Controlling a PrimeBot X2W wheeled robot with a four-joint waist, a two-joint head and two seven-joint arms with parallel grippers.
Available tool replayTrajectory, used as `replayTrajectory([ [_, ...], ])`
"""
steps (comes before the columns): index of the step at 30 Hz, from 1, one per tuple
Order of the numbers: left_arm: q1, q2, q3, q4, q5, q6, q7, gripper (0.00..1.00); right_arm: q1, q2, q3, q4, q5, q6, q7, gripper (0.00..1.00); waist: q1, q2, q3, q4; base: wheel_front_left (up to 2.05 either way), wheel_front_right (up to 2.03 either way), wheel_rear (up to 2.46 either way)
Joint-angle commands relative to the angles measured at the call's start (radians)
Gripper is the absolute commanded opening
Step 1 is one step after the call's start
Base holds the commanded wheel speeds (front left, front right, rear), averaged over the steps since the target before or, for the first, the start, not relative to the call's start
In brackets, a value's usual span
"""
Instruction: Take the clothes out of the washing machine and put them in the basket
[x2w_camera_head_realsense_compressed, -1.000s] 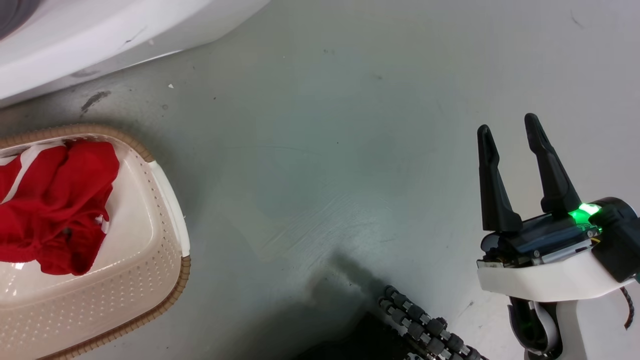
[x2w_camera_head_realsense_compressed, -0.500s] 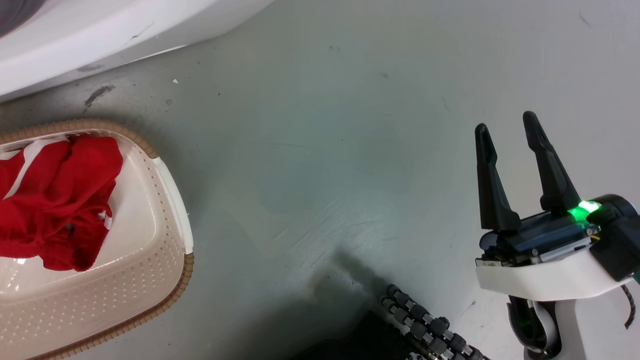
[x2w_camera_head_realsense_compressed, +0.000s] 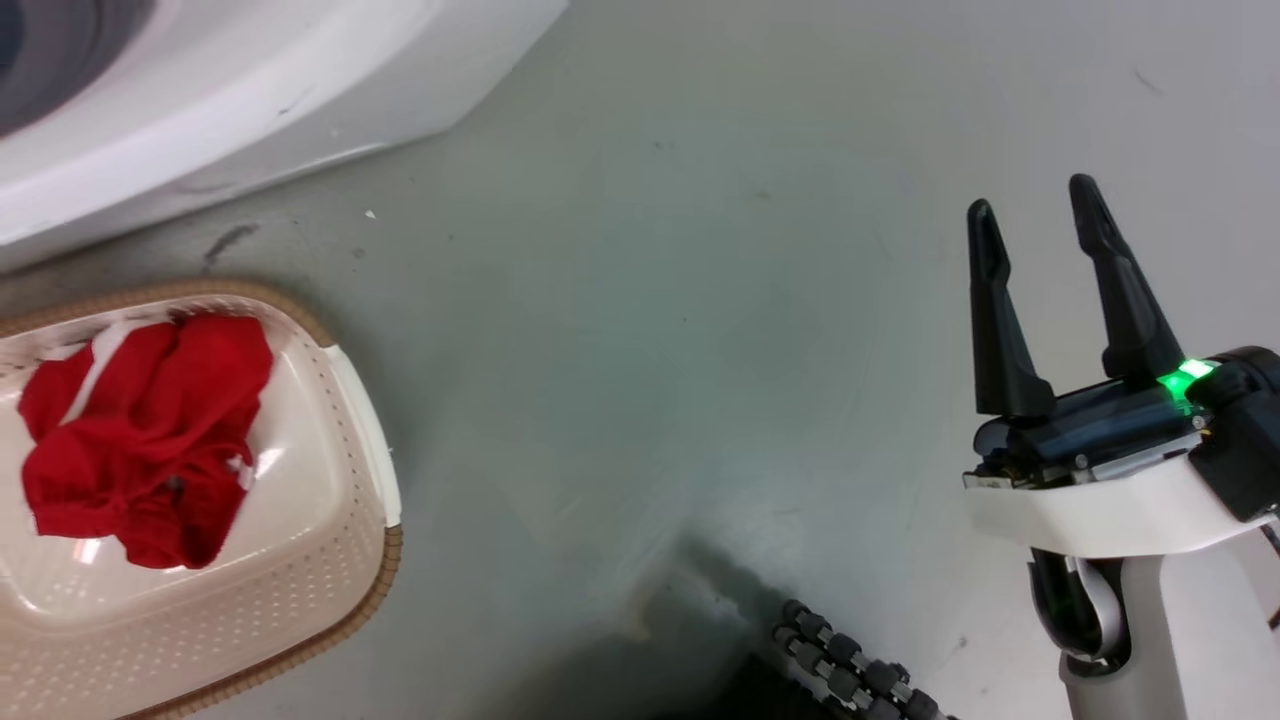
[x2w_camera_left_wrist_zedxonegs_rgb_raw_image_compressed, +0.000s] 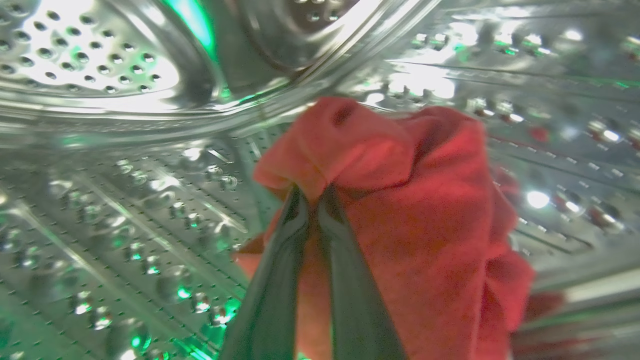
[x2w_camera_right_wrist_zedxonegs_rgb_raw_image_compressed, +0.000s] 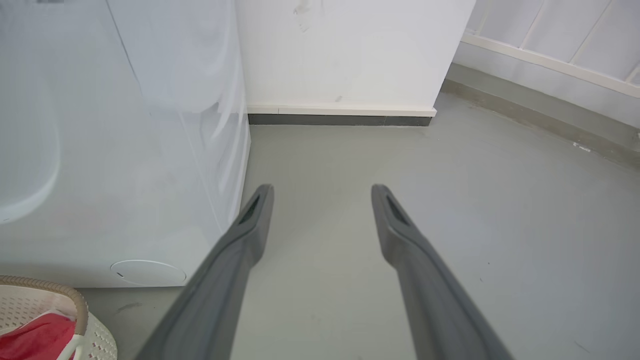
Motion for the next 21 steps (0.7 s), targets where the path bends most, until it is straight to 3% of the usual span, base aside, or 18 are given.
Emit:
replayTrajectory([
  [1, 0.056, -0.018, -0.006, -0.002, -0.028, -0.001, -0.053, 0.0, -0.017, 0.002, -0.016, 0.006, -0.022, -0.001, -0.002, 1.0, 0.0, 0.0, -0.049, 0.036, 0.0, 0.0, 0.0],
  [7, 0.172, -0.046, -0.029, -0.012, -0.079, 0.0, -0.172, 0.0, -0.011, 0.002, -0.044, 0.022, -0.067, -0.001, -0.002, 1.0, 0.0, 0.0, -0.125, 0.096, 0.0, 0.0, 0.0],
  [21, 0.506, -0.181, -0.055, -0.029, -0.128, 0.016, -0.513, 0.0, 0.044, 0.001, -0.092, 0.062, -0.167, -0.001, -0.002, 1.0, 0.0, 0.0, -0.358, 0.251, 0.0, 0.0, 0.0],
])
